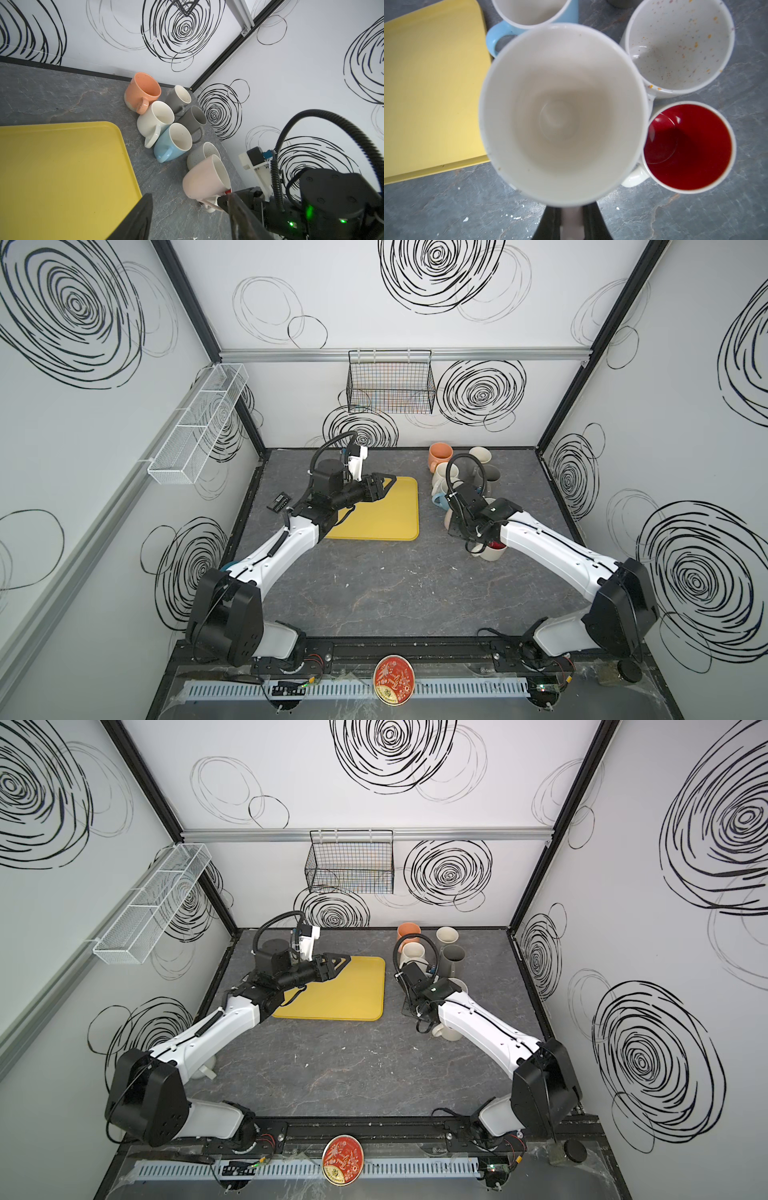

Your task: Turn the mug right side up

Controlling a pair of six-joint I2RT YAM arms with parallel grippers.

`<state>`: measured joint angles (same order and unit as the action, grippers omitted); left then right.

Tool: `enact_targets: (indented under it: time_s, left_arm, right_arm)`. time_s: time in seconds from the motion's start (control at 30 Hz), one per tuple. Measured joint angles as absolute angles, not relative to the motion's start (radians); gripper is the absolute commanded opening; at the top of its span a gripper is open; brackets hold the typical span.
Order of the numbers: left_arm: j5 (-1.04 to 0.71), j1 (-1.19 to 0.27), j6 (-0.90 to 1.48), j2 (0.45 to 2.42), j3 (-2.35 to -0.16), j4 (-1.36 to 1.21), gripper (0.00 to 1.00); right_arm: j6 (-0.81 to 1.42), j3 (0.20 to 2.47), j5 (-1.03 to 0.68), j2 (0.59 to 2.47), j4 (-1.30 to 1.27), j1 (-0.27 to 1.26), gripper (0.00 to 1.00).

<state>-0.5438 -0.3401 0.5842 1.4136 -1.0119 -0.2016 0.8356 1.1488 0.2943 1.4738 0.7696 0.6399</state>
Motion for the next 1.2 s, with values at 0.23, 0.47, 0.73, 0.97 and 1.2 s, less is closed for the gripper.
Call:
enact_targets:
  time_s: [0.23,0.47,0.73,0.97,1.2]
  left_arm:
    - [-0.508,-0.340,0.579,1.369,-0.982,-0.161,0.61]
    - [-0.493,-0.339,0.574,1.341,-0.978,-0.144,0.61]
    - [-0.493,-0.330,0.572,1.342,-0.977,-0.128,0.61]
    - [-0.498,-0.323,0.572,1.354,-0.977,-0.127,0.61]
    - [-0.516,-0.300,0.572,1.354,-0.977,-0.126,0.60]
  right_arm:
    - [0.856,1.187,0.287,1.608,0.779,0.571,0.00]
    - [0.856,1.230,0.274,1.673,0.775,0.554,0.00]
    - [0.857,1.250,0.279,1.697,0.767,0.552,0.15]
    - [0.888,1.254,0.275,1.706,0.741,0.552,0.36]
    - [0.921,1.255,0.233,1.707,0.710,0.557,0.38]
